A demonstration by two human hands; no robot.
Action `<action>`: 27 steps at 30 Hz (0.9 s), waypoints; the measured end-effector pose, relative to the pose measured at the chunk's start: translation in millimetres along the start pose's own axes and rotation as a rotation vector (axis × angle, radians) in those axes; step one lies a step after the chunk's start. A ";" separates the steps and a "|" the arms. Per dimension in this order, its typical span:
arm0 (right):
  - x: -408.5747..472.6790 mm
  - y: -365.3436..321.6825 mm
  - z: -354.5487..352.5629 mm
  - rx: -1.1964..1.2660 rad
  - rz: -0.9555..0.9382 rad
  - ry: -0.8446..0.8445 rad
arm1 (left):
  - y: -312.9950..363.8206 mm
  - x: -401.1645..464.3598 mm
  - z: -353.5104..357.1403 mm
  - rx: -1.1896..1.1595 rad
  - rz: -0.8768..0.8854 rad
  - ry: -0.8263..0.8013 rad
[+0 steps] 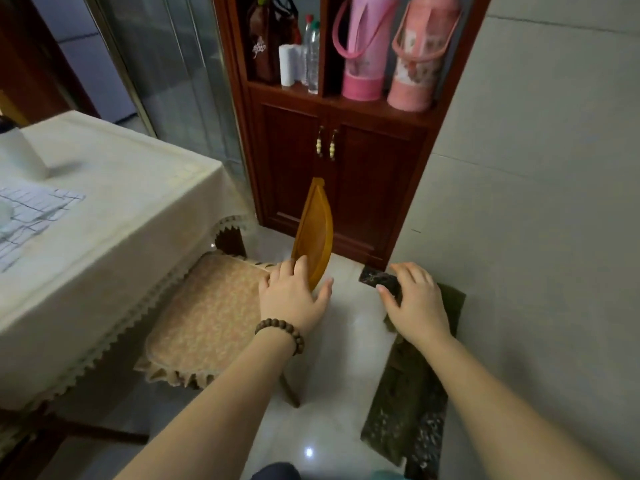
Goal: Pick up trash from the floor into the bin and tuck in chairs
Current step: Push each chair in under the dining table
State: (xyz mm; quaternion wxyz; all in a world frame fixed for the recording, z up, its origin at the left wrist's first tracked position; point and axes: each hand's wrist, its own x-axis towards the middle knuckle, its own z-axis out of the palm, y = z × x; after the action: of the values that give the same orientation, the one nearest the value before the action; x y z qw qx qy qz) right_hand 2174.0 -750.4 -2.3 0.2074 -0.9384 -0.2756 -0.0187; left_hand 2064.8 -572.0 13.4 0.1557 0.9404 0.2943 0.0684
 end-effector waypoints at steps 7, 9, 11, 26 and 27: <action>87.1 17.4 23.5 0.012 -0.034 -0.065 | 8.7 78.1 21.8 0.013 -0.085 -0.023; 118.3 19.3 34.0 0.014 -0.052 -0.074 | 3.5 109.1 28.6 0.007 -0.114 -0.011; 151.3 18.2 46.1 0.016 -0.084 -0.094 | -3.3 140.4 34.3 -0.003 -0.141 0.006; 325.6 -39.3 96.5 -0.004 -0.490 -0.238 | -43.9 255.2 41.8 0.029 -0.377 0.048; 333.6 -43.6 100.0 -0.001 -0.536 -0.253 | -47.4 257.5 42.1 0.026 -0.409 0.050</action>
State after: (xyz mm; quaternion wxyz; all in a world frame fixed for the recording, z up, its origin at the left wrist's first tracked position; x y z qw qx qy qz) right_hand 2425.8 -507.2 -27.3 0.1583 -0.8271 -0.5374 0.0443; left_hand 2259.4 -397.7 -32.5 0.1467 0.8611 0.4837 0.0548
